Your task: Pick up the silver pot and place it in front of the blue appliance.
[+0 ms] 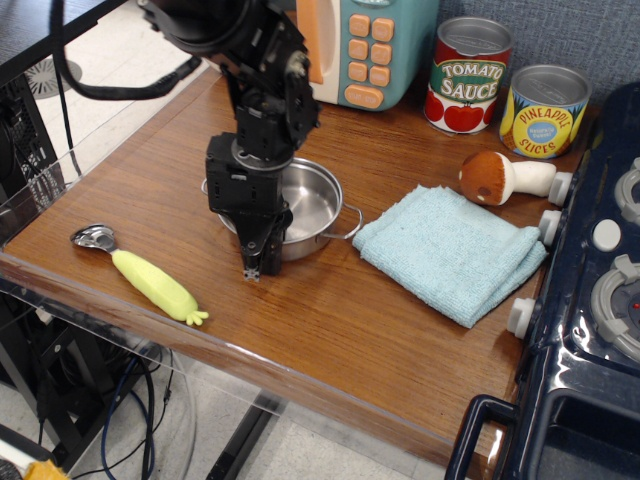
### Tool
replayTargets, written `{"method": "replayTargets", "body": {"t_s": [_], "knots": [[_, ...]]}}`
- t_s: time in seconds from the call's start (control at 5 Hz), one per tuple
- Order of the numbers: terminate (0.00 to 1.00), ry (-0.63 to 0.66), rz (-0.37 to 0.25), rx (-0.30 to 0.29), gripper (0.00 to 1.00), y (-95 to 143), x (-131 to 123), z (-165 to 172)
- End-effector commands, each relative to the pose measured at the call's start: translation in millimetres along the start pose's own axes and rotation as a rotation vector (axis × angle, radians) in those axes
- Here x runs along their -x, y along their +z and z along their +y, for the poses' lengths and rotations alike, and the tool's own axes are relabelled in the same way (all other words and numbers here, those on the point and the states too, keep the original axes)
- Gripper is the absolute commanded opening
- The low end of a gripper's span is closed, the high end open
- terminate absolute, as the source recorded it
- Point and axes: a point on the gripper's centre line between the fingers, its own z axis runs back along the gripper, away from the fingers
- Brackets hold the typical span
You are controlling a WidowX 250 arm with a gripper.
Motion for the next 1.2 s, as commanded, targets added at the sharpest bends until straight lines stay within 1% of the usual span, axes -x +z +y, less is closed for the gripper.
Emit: {"method": "replayTargets", "body": {"t_s": [0.0, 0.2, 0.4, 0.8, 1.0], "knots": [[0.00, 0.082, 0.003, 0.077, 0.00, 32, -21, -17], [0.00, 0.145, -0.012, 0.102, 0.00, 43, -34, -30], [0.00, 0.200, -0.004, 0.127, 0.00, 50, -41, -47], [0.00, 0.323, -0.033, 0.141, 0.00, 46, -58, -83], [0.00, 0.382, -0.038, 0.135, 0.00, 39, -66, -101]]}}
